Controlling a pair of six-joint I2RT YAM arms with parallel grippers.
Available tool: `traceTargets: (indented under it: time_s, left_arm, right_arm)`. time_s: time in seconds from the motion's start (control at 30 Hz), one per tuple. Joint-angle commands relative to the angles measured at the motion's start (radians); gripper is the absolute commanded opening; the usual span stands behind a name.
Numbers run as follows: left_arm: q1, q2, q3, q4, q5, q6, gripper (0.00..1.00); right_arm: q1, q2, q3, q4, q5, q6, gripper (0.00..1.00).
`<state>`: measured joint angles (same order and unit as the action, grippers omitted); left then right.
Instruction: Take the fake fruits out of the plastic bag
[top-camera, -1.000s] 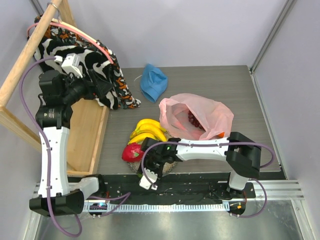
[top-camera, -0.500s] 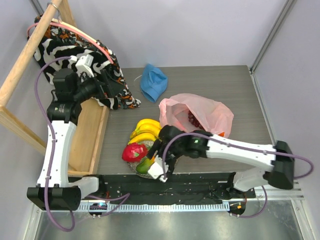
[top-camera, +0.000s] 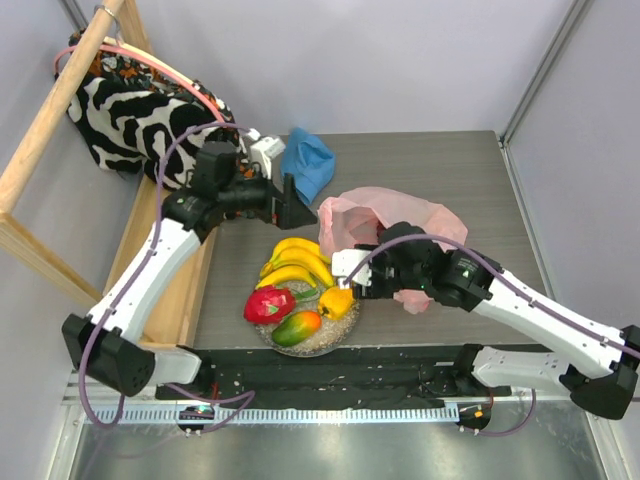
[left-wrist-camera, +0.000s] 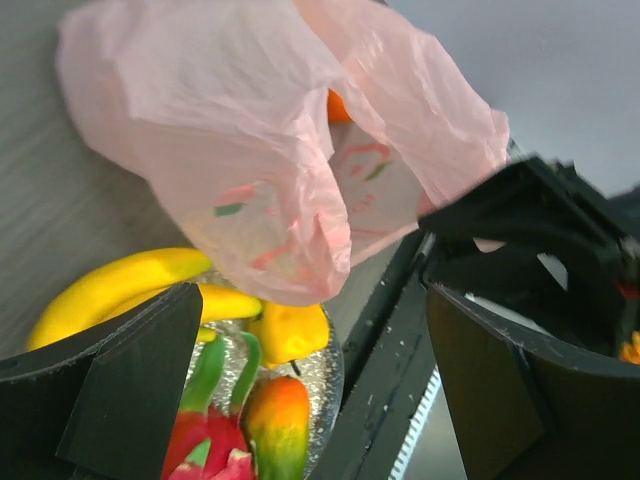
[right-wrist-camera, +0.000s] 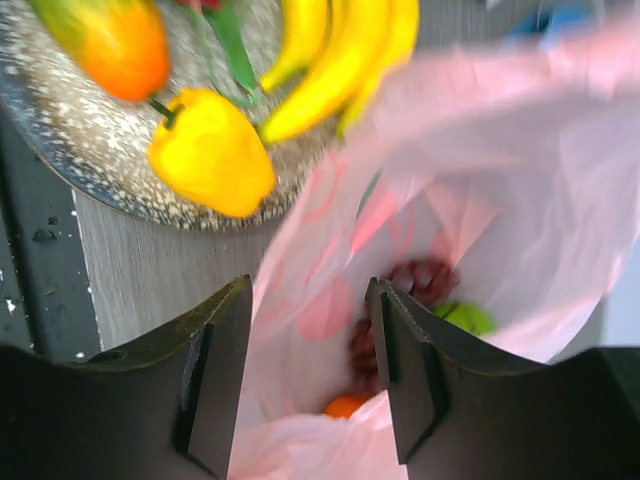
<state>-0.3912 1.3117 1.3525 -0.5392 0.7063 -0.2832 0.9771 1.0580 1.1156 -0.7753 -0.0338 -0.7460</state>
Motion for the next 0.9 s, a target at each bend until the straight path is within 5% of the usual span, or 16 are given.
traceTargets:
  time_s: [0.0, 0.13, 0.23, 0.27, 0.37, 0.63, 0.77, 0.87]
  left_arm:
    - [-0.064, 0.107, 0.039, 0.047, 0.081, -0.057, 1.0]
    - [-0.1, 0.254, 0.115, 0.062, 0.064, -0.097, 0.94]
    - [-0.118, 0.337, 0.168, 0.088, 0.062, -0.126, 0.71]
    - [-0.121, 0.354, 0.195, 0.093, 0.065, -0.126, 0.62]
    - [-0.141, 0.415, 0.24, 0.094, 0.062, -0.108, 0.0]
    - [-0.242, 0.52, 0.508, 0.025, 0.05, -0.013, 0.0]
    - [-0.244, 0.578, 0.68, 0.022, 0.015, 0.01, 0.0]
    - [-0.244, 0.589, 0.737, 0.027, 0.005, 0.01, 0.0]
  right_arm:
    - [-0.156, -0.052, -0.068, 0.028, 0.073, 0.192, 0.56]
    - [-0.245, -0.046, -0.102, 0.036, 0.119, 0.208, 0.54]
    - [-0.288, -0.017, -0.141, 0.071, 0.259, 0.234, 0.47]
    - [-0.311, -0.003, -0.149, 0.083, 0.323, 0.234, 0.45]
    - [-0.435, 0.02, -0.18, 0.164, 0.42, 0.162, 0.43]
    - [-0.862, 0.233, -0.03, 0.422, 0.371, 0.013, 0.41]
    - [-0.93, 0.359, 0.245, 0.492, 0.38, 0.023, 0.4]
    - [-0.928, 0.375, 0.454, 0.359, 0.225, 0.089, 0.43]
